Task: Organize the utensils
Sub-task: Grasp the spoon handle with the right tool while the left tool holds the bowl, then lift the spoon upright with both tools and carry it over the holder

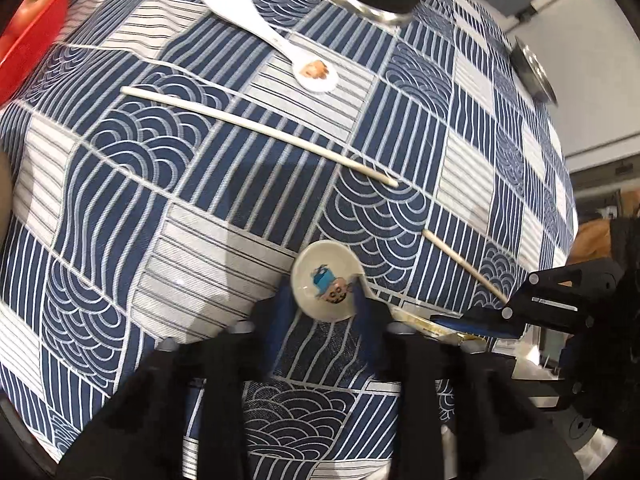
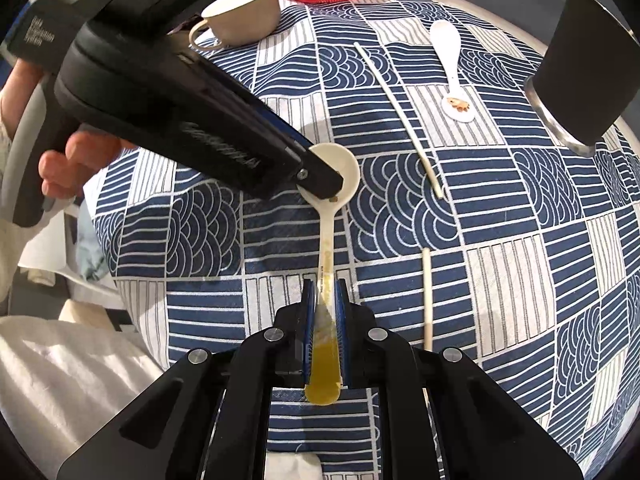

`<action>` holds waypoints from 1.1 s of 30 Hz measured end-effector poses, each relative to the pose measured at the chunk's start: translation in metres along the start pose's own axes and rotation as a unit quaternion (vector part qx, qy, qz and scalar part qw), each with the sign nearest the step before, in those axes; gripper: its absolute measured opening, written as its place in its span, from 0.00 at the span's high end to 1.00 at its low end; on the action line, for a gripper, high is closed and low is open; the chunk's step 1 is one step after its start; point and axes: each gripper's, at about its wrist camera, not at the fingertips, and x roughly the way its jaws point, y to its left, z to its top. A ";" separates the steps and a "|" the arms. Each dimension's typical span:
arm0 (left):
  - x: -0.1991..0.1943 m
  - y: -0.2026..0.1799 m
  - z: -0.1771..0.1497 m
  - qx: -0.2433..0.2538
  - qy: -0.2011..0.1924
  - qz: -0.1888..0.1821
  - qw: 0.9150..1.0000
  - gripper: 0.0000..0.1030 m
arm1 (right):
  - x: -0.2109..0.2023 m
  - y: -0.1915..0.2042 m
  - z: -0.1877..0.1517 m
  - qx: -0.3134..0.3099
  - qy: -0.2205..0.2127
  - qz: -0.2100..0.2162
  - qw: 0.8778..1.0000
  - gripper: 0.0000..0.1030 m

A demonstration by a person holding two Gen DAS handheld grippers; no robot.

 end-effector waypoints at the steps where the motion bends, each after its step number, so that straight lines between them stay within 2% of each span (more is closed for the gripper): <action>1: 0.000 0.000 0.001 0.001 0.000 0.007 1.000 0.89 | 0.002 0.001 -0.002 -0.001 0.004 -0.004 1.000 0.91; 5: -0.004 0.010 0.002 -0.025 -0.003 -0.045 0.999 0.93 | 0.004 -0.003 -0.008 0.006 0.008 -0.005 1.000 0.91; 9: -0.011 0.002 0.000 -0.008 -0.017 -0.031 0.999 0.93 | 0.001 -0.002 -0.007 0.005 0.005 -0.003 1.000 0.91; 22: -0.059 0.004 0.012 -0.008 -0.073 -0.035 0.997 0.93 | -0.028 -0.018 0.011 -0.011 -0.031 -0.022 0.999 0.91; 33: -0.121 -0.035 0.047 0.031 -0.109 0.013 0.993 0.93 | -0.068 -0.045 0.042 -0.032 -0.058 -0.030 0.997 0.91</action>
